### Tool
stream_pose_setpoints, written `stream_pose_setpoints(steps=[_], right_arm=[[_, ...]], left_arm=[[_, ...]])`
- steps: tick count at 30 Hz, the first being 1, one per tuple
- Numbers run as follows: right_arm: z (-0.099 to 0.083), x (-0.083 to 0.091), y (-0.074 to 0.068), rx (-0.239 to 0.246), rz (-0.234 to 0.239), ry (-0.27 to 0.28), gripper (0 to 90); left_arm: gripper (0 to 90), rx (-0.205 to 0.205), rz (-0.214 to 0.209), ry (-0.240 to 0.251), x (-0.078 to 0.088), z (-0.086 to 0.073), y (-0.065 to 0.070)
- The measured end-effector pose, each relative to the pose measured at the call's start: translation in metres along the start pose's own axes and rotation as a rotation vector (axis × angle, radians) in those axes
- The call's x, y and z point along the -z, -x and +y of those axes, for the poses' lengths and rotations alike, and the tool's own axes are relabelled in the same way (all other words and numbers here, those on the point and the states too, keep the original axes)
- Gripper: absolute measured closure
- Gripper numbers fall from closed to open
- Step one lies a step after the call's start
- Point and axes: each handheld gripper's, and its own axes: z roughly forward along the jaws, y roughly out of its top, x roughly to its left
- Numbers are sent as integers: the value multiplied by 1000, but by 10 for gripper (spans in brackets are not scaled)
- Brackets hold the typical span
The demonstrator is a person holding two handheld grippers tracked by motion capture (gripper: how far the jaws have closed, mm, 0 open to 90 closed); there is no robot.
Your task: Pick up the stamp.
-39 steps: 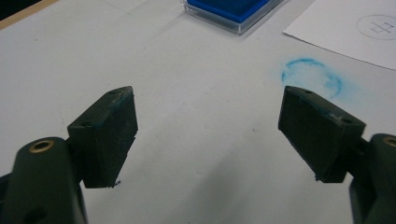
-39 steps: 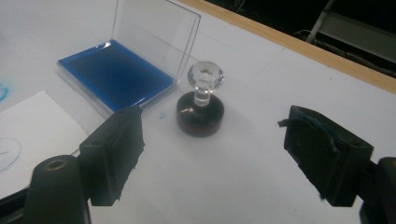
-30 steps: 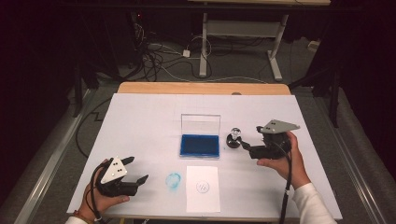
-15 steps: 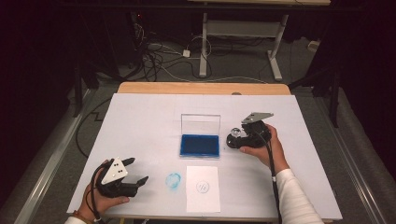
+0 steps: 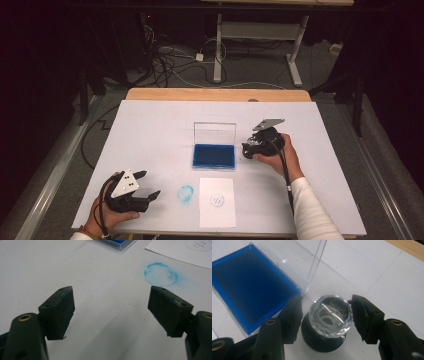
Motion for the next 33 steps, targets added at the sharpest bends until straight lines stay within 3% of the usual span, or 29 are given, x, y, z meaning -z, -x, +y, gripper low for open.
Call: stream_pose_setpoints(steps=[7,21,33], right_arm=[[1,3,-1,10,-13,-5,561],[0,5,-3,23,5,-8,570],[2,17,-9,41,12,26,570]], left_arm=[[206,-12,-8,-11,-1,0,2],[207,-12,-9,-10,-1,0,1],[207,-20,-5,-3,-2,3,0]])
